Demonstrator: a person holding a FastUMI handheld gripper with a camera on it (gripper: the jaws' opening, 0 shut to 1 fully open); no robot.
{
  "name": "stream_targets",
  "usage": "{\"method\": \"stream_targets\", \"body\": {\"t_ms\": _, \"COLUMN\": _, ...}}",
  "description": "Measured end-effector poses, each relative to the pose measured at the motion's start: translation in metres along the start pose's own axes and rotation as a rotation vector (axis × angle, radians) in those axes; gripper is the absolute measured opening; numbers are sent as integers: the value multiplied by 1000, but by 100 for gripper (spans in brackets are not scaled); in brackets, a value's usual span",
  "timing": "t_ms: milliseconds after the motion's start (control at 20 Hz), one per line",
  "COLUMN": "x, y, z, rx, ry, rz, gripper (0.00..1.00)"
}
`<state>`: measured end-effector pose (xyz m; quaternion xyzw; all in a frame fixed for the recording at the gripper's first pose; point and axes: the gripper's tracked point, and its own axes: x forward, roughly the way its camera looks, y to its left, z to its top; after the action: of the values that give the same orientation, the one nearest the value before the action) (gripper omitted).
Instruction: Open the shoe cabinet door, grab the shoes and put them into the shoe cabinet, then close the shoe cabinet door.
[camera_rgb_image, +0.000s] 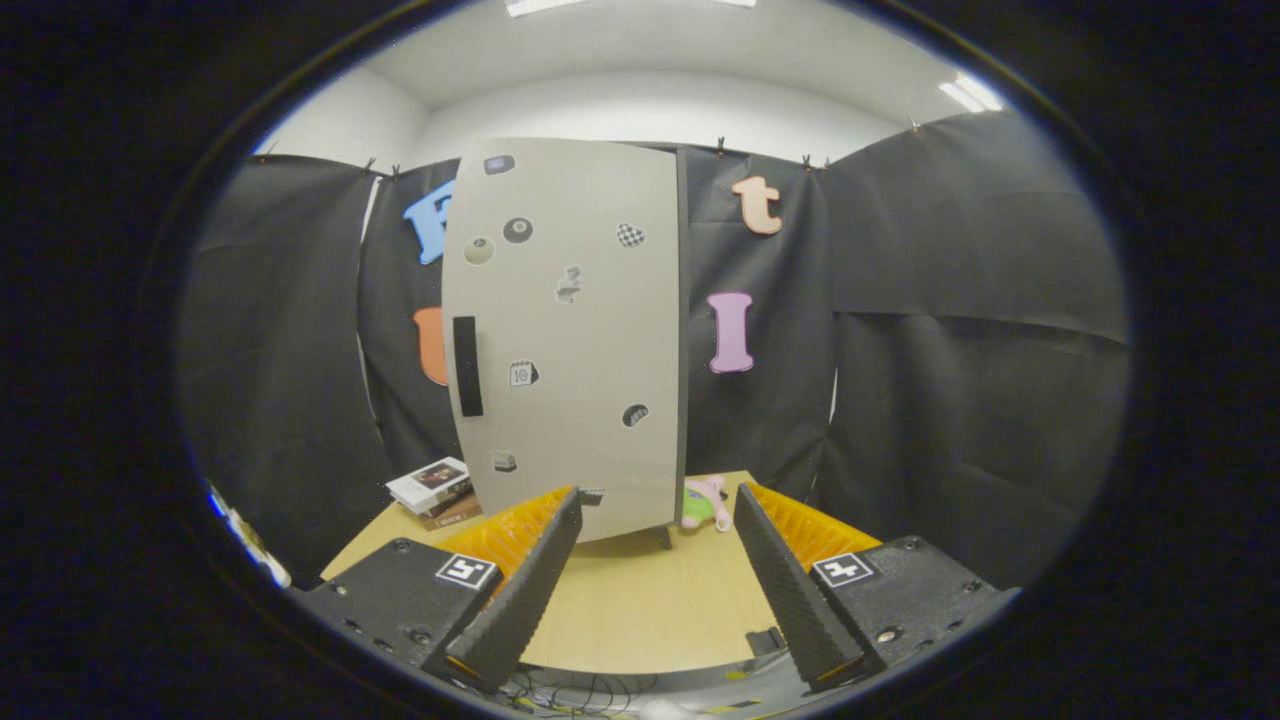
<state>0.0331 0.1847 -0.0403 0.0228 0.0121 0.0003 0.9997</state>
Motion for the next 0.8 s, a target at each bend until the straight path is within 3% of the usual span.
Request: {"method": "stream_targets", "body": {"t_ms": 800, "x": 2, "y": 9, "z": 11, "rx": -16, "ry": -29, "rz": 12, "gripper": 100}}
